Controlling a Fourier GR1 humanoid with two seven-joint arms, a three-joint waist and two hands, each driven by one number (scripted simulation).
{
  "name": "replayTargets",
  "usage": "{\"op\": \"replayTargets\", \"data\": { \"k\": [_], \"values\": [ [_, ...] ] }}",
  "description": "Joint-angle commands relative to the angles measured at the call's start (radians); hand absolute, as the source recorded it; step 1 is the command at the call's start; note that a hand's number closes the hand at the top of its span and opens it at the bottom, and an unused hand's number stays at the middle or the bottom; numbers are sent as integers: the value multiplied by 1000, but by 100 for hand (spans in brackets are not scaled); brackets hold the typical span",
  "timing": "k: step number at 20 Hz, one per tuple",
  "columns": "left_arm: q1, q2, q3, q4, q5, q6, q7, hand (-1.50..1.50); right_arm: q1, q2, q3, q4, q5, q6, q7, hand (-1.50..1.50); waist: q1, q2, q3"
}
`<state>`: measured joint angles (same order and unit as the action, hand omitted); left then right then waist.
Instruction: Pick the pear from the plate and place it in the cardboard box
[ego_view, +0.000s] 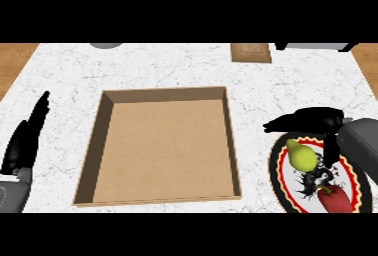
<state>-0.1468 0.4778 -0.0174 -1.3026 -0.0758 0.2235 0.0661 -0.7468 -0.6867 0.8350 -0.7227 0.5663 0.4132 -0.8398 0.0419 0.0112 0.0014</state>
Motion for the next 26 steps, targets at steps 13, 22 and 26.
{"op": "replayTargets", "data": {
  "k": [13,22,26],
  "values": [
    [6,-3,43,33,-10,-11,-17,0,-25,39,70,46,-45,108,-257,-150,-34,-8,-2],
    [28,-11,55,25,-26,-22,-21,0,-14,5,135,-6,11,80,-169,-150,-40,-12,-2],
    [40,-30,35,-44,-49,-8,43,0,-1,63,141,-31,14,112,-33,-150,-41,-13,-2]
  ]
}}
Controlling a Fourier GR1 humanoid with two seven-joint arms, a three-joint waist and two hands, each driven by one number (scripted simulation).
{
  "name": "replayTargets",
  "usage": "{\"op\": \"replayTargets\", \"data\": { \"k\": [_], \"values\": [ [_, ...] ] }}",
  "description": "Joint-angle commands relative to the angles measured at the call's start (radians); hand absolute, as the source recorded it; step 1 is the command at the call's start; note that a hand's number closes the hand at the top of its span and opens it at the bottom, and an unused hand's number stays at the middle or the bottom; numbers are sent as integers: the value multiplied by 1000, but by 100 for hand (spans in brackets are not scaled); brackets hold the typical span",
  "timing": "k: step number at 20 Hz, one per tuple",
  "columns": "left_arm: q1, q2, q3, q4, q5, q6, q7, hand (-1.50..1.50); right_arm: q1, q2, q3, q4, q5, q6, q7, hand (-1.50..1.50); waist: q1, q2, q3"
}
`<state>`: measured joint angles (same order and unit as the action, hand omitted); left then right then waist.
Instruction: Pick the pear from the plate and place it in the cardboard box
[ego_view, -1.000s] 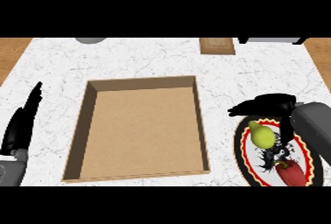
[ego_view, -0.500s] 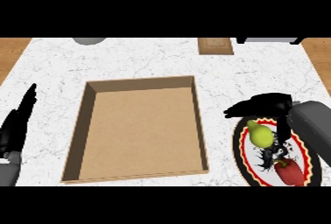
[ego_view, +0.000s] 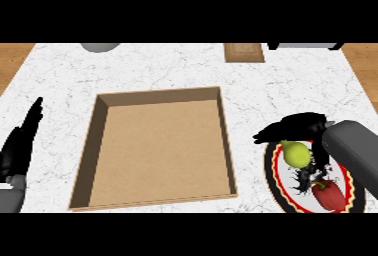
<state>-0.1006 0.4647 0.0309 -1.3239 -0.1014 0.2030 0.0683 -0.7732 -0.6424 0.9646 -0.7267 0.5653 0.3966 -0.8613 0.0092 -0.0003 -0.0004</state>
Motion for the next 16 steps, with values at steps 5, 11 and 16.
{"op": "replayTargets", "data": {
  "k": [5,11,16],
  "values": [
    [-46,-3,34,-2,-8,-24,52,0,52,31,-66,48,47,-10,-60,150,-5,2,1],
    [-11,-6,44,-17,-36,-32,27,0,95,120,-149,7,71,-142,25,150,-8,0,0],
    [77,0,79,6,-16,-2,16,0,188,146,-339,117,-90,-248,464,150,-133,-53,-8]
  ]
}}
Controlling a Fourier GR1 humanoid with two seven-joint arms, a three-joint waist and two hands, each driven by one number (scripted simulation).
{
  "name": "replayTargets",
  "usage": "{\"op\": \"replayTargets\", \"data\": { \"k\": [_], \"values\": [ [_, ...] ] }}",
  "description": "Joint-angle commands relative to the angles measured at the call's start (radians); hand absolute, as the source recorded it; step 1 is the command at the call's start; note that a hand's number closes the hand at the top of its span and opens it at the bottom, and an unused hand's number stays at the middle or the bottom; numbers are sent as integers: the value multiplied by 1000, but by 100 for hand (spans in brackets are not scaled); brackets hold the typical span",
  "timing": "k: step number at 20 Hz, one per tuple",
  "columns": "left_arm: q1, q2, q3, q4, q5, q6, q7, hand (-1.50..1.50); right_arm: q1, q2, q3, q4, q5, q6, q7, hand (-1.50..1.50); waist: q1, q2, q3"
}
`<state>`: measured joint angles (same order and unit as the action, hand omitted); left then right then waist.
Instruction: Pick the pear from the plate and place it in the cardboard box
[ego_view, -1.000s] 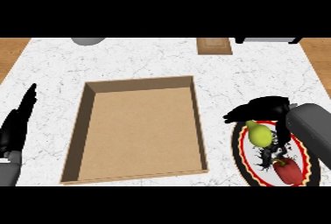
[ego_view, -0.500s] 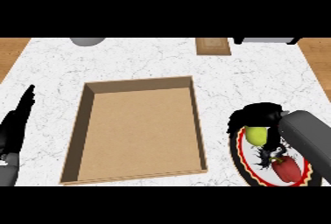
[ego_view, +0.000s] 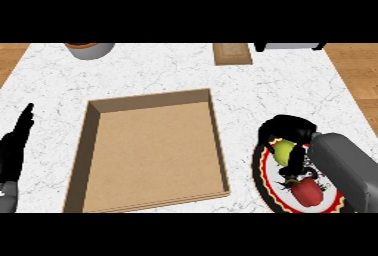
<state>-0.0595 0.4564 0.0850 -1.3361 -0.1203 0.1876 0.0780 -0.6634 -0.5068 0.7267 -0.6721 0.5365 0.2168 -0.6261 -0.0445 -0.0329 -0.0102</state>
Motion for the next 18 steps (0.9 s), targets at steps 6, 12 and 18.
{"op": "replayTargets", "data": {
  "k": [6,12,18],
  "values": [
    [85,19,60,38,-1,44,23,0,169,4,-242,76,-131,-310,487,150,-189,-62,-5],
    [107,31,84,35,9,47,25,0,179,39,-265,-30,-86,-542,686,150,-193,-78,-10],
    [112,32,71,24,2,38,10,0,99,116,-225,-208,29,-736,832,150,-154,-70,-9]
  ]
}}
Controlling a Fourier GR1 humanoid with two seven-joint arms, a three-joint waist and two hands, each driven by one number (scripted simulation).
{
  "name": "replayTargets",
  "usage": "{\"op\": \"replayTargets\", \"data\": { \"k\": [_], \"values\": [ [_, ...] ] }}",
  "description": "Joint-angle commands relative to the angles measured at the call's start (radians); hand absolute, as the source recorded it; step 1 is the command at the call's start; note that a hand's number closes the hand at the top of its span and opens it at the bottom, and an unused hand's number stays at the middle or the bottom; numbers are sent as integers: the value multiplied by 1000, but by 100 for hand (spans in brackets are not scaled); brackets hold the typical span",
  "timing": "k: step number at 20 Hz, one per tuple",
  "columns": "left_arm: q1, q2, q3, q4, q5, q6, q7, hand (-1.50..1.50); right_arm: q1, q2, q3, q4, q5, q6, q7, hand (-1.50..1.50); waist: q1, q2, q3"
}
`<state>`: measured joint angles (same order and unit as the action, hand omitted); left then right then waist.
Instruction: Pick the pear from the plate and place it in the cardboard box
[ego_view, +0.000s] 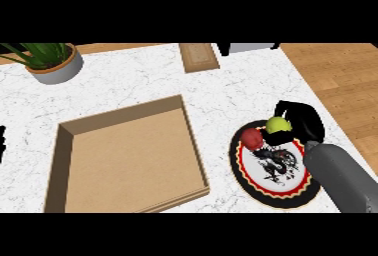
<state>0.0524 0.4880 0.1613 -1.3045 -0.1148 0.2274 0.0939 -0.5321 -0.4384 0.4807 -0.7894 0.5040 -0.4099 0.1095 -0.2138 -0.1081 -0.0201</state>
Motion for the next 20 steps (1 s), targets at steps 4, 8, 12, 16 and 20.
{"op": "replayTargets", "data": {
  "k": [4,8,12,16,20],
  "values": [
    [15,-3,-1,-16,10,-13,-15,0,-52,110,66,-189,135,-147,233,150,42,10,2],
    [7,-20,-23,-26,3,-16,-29,0,-77,214,121,-297,215,-157,406,150,61,26,5],
    [-23,-8,-27,-41,12,-40,-20,0,-155,343,143,-378,320,-151,653,150,101,47,10],
    [-13,-23,-43,-62,9,-42,-43,0,-245,422,151,-452,479,-82,927,150,135,58,13],
    [-90,-50,-78,-34,-15,-34,-28,0,-319,436,192,-555,553,-10,1206,150,176,88,17]
  ]
}}
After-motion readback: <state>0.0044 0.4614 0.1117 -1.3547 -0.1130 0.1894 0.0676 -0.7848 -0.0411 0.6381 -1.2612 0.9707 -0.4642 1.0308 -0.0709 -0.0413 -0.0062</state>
